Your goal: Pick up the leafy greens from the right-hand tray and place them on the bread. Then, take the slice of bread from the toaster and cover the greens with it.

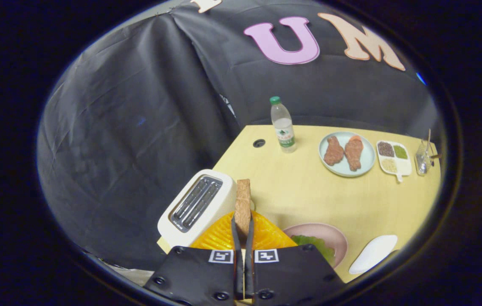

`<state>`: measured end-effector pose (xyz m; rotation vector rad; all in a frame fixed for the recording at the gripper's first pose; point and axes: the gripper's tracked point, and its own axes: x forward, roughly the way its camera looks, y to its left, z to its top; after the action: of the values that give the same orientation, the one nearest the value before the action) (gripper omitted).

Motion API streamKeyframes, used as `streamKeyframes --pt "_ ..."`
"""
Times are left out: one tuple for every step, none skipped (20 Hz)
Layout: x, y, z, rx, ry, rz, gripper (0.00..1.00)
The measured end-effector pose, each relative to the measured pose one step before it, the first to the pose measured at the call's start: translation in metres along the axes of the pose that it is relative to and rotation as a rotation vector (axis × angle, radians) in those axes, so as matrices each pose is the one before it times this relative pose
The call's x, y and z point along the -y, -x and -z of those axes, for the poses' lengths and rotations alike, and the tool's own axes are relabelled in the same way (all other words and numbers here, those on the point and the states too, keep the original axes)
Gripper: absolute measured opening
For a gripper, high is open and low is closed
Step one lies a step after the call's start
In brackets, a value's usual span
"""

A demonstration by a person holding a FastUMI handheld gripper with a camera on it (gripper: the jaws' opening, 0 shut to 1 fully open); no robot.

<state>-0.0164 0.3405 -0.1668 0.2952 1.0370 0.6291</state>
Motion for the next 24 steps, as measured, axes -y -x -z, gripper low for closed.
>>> streamKeyframes --pt "0.00909 -0.00126 0.00584 -0.00641 -0.01052 0.019 0.04" --pt "0.00991 -0.00077 0.00573 -0.00651 -0.01085 0.0197 0.04" --pt "0.00712 0.00106 0.00688 -0.00598 -0.01684 0.01055 0.04" --pt "0.00497 0.00147 0.00588 -0.0045 -0.01956 0.00517 0.04" --pt "0.006 -0.00077 0.00394 0.00017 -0.01807 0.0041 0.04" --pt "0.00636 0.00072 0.00413 0.00049 -0.0167 0.00466 0.04" --pt "0.00578 0.00027 0.00476 -0.00298 -0.01823 0.00226 0.04" --pt "0.00561 0.00011 0.00555 -0.00315 -0.02218 0.00353 0.04" --pt "0.00409 -0.00028 0.00397 -0.00454 -0.02666 -0.00213 0.04" --pt "0.00383 -0.00038 0.00479 -0.00448 -0.02692 -0.00094 0.04" --pt "0.00461 -0.00071 0.00276 -0.00329 -0.0229 -0.00067 0.04" --pt "0.00429 -0.00085 0.00364 -0.00232 -0.01975 -0.00069 0.04" --pt "0.00505 -0.00094 0.00344 -0.00203 -0.01329 -0.0014 0.04" --pt "0.00512 -0.00149 0.00385 -0.00521 -0.01399 0.00003 0.04" --pt "0.00544 -0.00079 0.00554 -0.01054 -0.01651 0.00224 0.04" --pt "0.00737 -0.00039 0.00401 -0.00361 -0.01402 0.00709 0.04" --pt "0.00773 -0.0017 0.00152 0.00009 -0.01531 0.01182 0.04" --pt "0.00561 -0.00125 0.00097 -0.00126 -0.01198 0.00934 0.04" --pt "0.0052 -0.00251 0.0027 -0.01029 -0.00587 0.00894 0.06" --pt "0.00652 0.00014 0.00381 -0.0073 0.00686 0.01226 0.08" --pt "0.00772 -0.00185 0.00303 -0.00909 0.01691 0.01847 0.11" --pt "0.00583 -0.00066 0.00384 -0.00794 0.01449 0.01605 0.11" --pt "0.00249 -0.00028 0.00396 -0.00524 0.00157 0.00341 0.16" --pt "0.00291 -0.00088 0.00527 -0.01441 0.00137 0.00645 0.22"
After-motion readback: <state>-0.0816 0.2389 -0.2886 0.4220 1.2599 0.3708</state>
